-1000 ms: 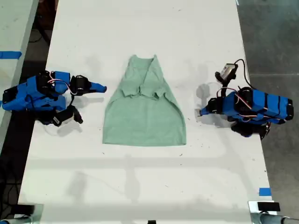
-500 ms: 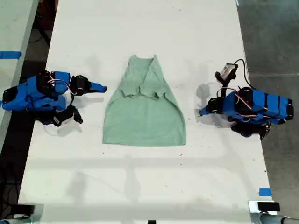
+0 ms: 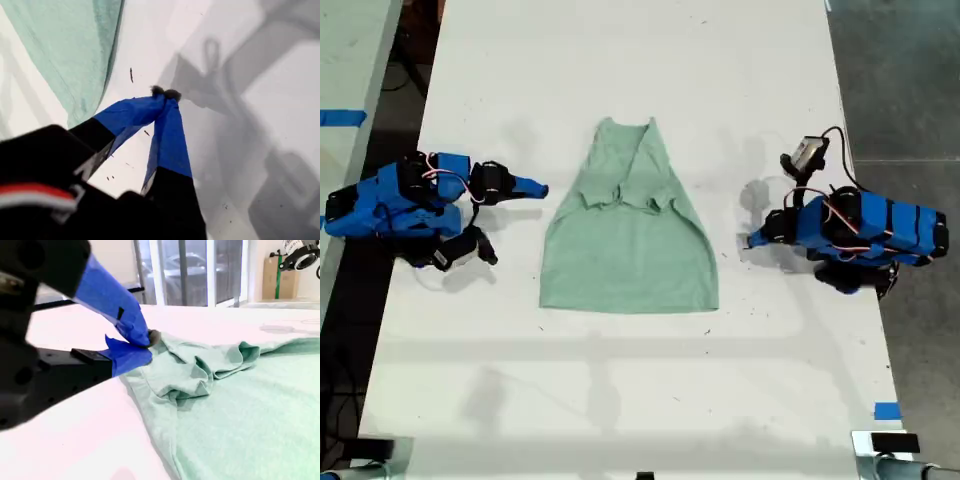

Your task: Fold t shirt

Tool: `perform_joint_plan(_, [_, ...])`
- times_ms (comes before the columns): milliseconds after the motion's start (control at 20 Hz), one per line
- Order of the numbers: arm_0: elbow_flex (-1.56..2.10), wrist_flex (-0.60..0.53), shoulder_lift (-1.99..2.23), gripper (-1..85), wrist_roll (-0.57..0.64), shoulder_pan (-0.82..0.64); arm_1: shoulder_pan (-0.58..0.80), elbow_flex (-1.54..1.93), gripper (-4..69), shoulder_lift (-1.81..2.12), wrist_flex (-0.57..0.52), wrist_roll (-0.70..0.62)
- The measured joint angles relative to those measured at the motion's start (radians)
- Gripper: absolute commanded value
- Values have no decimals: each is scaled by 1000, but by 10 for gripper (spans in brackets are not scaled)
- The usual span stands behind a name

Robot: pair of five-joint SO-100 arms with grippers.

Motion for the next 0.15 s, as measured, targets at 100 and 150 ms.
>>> perform_joint_plan(100, [0, 0, 0, 0, 0, 0, 0, 0, -25, 0, 0, 0])
perform_joint_plan(150, [0, 0, 0, 0, 0, 0, 0, 0, -25, 0, 0, 0])
